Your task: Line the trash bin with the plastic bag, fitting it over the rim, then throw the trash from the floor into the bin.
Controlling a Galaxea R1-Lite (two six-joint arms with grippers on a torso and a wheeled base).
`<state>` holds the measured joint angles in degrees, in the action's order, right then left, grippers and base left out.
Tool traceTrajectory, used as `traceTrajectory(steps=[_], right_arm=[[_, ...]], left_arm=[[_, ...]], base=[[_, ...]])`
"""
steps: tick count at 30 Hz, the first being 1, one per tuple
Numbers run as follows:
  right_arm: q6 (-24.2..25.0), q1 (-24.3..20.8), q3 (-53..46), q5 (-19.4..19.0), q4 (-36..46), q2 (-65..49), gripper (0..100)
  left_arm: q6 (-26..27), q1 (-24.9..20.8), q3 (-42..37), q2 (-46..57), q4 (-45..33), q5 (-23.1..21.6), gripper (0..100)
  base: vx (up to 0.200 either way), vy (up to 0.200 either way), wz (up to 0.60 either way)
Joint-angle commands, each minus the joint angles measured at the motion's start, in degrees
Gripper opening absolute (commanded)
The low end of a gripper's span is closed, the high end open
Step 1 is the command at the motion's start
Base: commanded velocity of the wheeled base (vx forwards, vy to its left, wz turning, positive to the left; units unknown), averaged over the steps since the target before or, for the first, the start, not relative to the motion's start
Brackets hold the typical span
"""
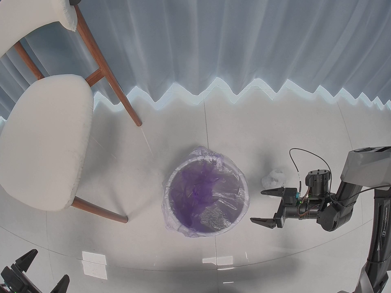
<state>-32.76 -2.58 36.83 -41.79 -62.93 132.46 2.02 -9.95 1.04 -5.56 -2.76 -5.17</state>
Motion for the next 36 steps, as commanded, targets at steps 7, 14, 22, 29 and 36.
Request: traceTrajectory(steps=[7, 14, 22, 29, 36], right_arm=[[-1.4, -0.5, 7.9, -0.4, 1.0, 7.5, 100], [-1.5, -1.5, 6.7, -0.4, 0.5, 7.7, 100], [-1.1, -6.4, 7.5, -0.2, 0.5, 9.0, 100], [4.9, -8.8, 10.4, 5.7, 0.4, 10.0, 100], [13.0, -11.0, 12.3, 10.5, -0.8, 10.5, 100]], left_arm=[[-0.1, 0.1, -1.0, -0.2, 0.1, 0.2, 100], [-0.2, 0.1, -1.0, -0.3, 0.0, 0.6, 100], [-0.2, -0.1, -1.0, -1.5, 0.0, 0.6, 100], [-0.2, 0.3, -1.0, -1.4, 0.0, 0.6, 100], [-0.2, 0.3, -1.0, -1.1, 0.0, 0.6, 100]], base=[[0.000, 0.000, 0.00], [0.000, 0.000, 0.00], [0.000, 0.000, 0.00], [0.000, 0.000, 0.00], [0.000, 0.000, 0.00]])
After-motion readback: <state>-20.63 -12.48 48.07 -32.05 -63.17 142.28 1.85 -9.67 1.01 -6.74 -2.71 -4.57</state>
